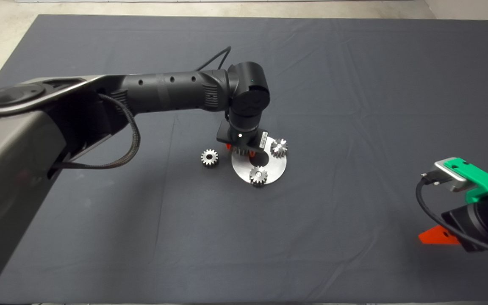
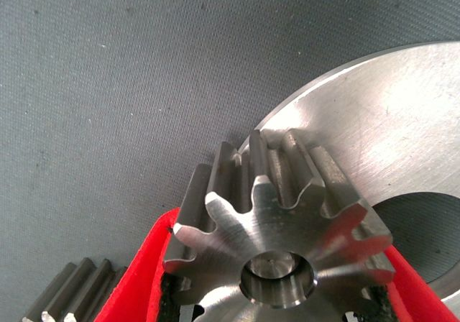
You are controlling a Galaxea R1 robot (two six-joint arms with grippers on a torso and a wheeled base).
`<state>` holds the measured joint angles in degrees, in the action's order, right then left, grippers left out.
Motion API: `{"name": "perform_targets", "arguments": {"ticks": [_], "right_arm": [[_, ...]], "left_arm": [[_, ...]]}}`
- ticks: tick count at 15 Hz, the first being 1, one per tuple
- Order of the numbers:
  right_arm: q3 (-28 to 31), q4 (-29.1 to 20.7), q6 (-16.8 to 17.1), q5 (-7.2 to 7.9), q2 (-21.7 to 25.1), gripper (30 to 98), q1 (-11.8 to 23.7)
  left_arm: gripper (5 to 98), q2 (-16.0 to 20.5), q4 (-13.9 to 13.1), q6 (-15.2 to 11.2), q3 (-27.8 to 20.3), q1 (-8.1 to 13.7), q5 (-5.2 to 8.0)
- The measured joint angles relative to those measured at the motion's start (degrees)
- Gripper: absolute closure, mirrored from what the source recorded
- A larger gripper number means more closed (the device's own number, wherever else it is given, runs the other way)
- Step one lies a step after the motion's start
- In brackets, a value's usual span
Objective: Remove an incorrectly installed larger gear and replace it with the correct smaller gear
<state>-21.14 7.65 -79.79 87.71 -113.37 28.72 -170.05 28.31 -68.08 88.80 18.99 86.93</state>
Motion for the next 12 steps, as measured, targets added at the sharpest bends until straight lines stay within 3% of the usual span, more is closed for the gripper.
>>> {"name": "perform_targets", "arguments": {"ticks": [12], "right_arm": [[0.6, 0.0, -1.1, 0.01, -0.8, 64.9, -1.8]], "left_arm": [[49.3, 0.0, 0.0, 1.5, -0.1, 0.1, -0.33]]}}
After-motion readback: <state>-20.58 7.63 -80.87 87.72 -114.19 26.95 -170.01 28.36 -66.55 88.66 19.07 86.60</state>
